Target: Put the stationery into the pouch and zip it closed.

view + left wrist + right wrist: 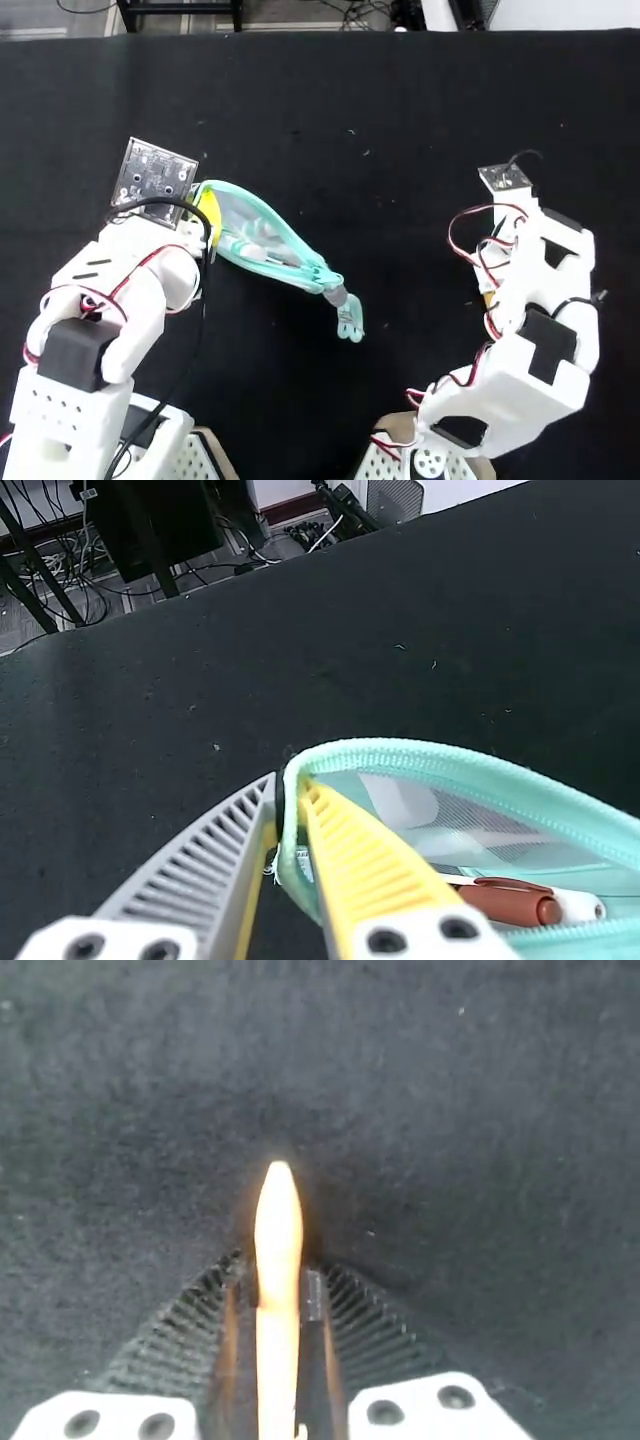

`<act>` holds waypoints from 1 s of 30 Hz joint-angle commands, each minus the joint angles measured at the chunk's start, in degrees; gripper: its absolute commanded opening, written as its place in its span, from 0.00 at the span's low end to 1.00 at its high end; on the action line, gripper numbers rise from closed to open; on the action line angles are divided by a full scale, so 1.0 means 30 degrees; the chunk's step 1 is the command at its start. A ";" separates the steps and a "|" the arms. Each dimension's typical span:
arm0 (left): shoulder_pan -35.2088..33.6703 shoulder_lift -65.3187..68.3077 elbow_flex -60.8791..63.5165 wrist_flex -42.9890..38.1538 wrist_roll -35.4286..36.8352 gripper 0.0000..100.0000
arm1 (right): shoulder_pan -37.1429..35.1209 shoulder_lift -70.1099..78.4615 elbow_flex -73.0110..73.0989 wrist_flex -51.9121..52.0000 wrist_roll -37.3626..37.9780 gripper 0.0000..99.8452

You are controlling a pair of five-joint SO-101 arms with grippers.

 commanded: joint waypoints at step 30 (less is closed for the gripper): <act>-0.0073 0.0791 0.4615 0.0352 0.0029 0.03 | -0.5128 -2.5568 0.1685 0.1612 -1.1956 0.01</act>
